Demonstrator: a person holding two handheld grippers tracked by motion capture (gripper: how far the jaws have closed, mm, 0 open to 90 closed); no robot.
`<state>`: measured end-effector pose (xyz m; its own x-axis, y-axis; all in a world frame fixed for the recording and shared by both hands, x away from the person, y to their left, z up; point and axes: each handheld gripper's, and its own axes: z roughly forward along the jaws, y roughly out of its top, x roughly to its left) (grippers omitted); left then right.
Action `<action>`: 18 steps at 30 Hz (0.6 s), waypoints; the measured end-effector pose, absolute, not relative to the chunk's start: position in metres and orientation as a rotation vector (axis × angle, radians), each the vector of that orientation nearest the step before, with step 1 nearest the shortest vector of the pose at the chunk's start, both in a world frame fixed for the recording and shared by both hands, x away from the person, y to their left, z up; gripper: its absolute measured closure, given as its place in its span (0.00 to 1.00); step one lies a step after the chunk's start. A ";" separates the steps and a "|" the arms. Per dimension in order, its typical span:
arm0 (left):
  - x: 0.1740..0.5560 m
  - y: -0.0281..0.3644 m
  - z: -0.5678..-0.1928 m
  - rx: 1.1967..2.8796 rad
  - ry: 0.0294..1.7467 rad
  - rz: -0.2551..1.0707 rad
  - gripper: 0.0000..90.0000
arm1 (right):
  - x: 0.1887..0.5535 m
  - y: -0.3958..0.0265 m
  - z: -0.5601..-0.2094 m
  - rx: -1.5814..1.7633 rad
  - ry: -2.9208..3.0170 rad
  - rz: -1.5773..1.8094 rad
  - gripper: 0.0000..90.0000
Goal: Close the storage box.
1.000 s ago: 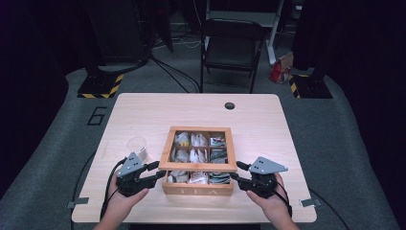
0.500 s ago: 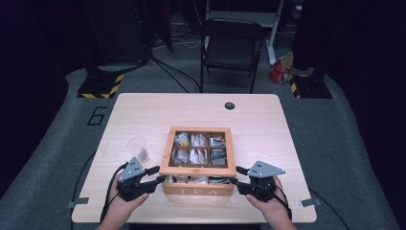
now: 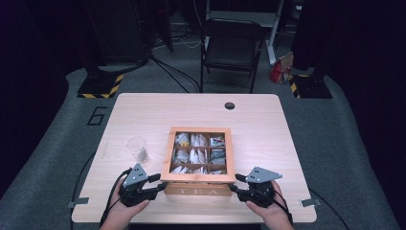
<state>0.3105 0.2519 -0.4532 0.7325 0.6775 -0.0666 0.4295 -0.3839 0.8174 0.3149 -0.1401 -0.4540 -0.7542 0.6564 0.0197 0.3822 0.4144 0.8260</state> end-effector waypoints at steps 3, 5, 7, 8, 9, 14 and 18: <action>0.311 0.256 -0.449 1.992 0.855 0.350 0.62 | 0.313 -0.140 -0.456 0.894 2.388 1.247 0.60; 0.313 0.259 -0.448 1.976 0.874 0.342 0.61 | 0.313 -0.142 -0.454 0.923 2.371 1.275 0.60; 0.314 0.261 -0.448 1.968 0.884 0.336 0.61 | 0.315 -0.145 -0.451 0.930 2.361 1.306 0.60; 0.314 0.262 -0.448 1.969 0.887 0.337 0.61 | 0.315 -0.146 -0.450 0.931 2.357 1.306 0.59; 0.314 0.263 -0.448 1.971 0.887 0.342 0.61 | 0.316 -0.147 -0.449 0.941 2.358 1.302 0.58; 0.317 0.264 -0.450 1.967 0.903 0.329 0.56 | 0.318 -0.150 -0.451 0.977 2.325 1.339 0.51; 0.318 0.264 -0.449 1.961 0.901 0.327 0.53 | 0.319 -0.152 -0.450 1.006 2.292 1.371 0.46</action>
